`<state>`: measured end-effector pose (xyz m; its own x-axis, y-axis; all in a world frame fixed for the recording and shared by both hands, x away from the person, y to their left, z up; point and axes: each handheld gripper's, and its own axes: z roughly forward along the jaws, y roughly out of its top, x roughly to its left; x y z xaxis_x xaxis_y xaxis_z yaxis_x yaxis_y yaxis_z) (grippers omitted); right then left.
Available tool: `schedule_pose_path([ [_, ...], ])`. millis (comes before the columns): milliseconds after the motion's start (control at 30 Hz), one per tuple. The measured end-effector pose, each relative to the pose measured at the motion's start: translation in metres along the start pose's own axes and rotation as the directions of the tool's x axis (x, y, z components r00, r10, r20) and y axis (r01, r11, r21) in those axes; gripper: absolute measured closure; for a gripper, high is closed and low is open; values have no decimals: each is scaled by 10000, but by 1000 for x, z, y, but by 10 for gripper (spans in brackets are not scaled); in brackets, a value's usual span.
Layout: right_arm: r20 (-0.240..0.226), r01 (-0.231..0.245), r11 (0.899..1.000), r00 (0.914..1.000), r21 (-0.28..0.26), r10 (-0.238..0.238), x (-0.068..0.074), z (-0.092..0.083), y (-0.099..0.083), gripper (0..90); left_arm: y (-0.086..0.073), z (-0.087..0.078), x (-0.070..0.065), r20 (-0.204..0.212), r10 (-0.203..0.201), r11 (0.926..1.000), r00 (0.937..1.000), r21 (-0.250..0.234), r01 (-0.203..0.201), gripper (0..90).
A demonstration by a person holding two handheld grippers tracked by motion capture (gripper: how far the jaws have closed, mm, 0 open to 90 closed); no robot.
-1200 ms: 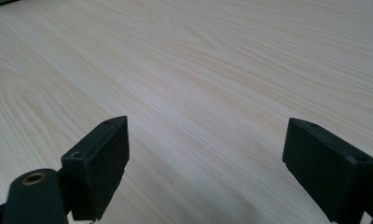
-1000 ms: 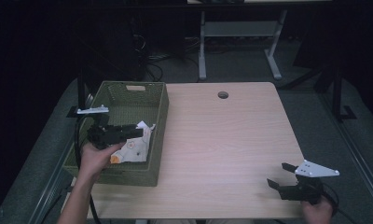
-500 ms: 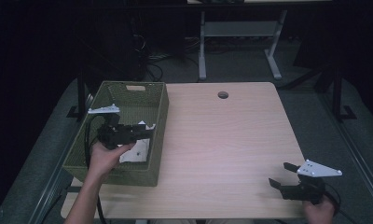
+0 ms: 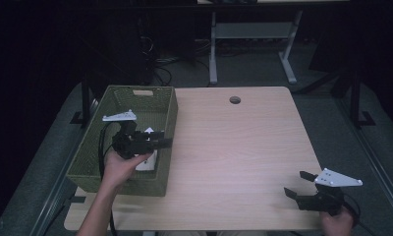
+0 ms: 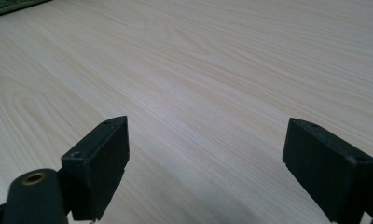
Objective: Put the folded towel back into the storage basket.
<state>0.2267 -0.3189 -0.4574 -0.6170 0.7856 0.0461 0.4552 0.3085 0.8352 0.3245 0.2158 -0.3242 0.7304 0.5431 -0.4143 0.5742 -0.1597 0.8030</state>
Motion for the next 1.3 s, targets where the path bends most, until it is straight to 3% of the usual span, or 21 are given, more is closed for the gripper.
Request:
schedule_pose_path([
  [467, -47, 25, 10000, 10000, -93, -25, -2, -2, 0, 140, 3, 16, -20, 301, 411, 9990, 9987, 176, -417, 416],
  [733, -47, -37, 10000, 10000, -85, 36, -1, -3, -1, 139, 3, 32, -38, 463, 885, 9947, 9950, 493, -908, 410],
  [933, -75, -35, 9999, 10000, -99, 34, -2, -3, -1, 140, 2, 44, -49, 450, 1069, 9927, 9933, 516, -1092, 411],
  [1200, -83, -3, 10000, 10000, -80, 3, -2, -3, -1, 139, 0, 62, -60, 678, 1134, 9926, 9912, 368, -1161, 411],
  [1300, -70, -10, 9999, 10000, -106, 9, -2, -4, -2, 139, -4, 71, -67, 851, 1275, 9897, 9882, 550, -1325, 395],
])
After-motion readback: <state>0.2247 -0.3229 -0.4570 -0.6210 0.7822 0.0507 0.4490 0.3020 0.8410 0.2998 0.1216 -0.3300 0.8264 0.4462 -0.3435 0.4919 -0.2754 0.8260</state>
